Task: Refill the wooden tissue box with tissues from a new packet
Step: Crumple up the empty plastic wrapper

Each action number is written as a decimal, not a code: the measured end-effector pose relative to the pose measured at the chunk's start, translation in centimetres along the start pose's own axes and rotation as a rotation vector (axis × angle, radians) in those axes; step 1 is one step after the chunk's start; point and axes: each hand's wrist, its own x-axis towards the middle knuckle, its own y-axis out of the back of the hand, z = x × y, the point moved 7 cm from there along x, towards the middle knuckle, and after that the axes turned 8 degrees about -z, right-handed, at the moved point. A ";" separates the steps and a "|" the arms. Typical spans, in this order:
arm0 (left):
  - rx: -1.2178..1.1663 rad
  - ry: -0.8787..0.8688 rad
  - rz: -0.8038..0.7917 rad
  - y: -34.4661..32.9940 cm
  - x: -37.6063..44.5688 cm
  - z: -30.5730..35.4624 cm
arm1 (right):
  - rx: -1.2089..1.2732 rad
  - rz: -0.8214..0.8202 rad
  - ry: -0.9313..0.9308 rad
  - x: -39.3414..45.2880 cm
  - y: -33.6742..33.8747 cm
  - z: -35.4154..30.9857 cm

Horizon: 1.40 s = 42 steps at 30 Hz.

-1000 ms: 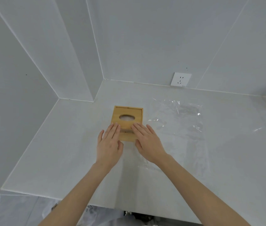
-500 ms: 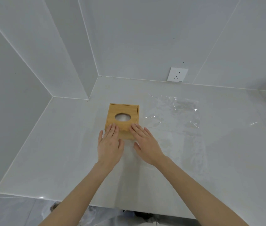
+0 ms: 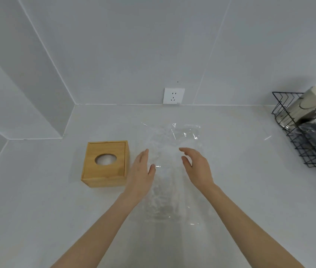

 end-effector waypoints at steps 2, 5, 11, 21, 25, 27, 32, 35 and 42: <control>0.034 0.095 -0.073 -1.6 1.5 -1.2 | -0.028 0.010 -0.089 0.5 0.8 2.7; 0.148 0.222 -0.185 -3.4 2.8 -2.8 | -0.044 0.006 -0.250 0.7 1.3 6.7; 0.278 0.280 -0.230 -4.9 3.2 -4.1 | -0.099 -0.040 -0.442 0.5 0.9 10.4; 0.270 0.338 -0.169 -5.0 3.4 -5.1 | -0.039 -0.019 -0.524 0.7 0.1 11.4; 0.237 0.344 -0.122 -4.4 3.8 -5.2 | 0.077 0.000 -0.549 0.6 -0.2 11.6; 0.231 0.342 -0.112 -4.2 3.9 -5.3 | 0.106 0.000 -0.554 0.6 -0.2 11.6; 0.279 0.385 -0.125 -3.8 4.3 -5.0 | 0.168 -0.032 -0.507 0.6 -0.3 11.1; 0.306 0.383 -0.124 -3.7 4.5 -4.5 | 0.301 0.012 -0.488 0.3 -0.1 11.3; -0.018 0.339 -0.025 -3.0 4.2 -4.1 | 0.629 0.106 -0.532 -0.8 0.8 12.1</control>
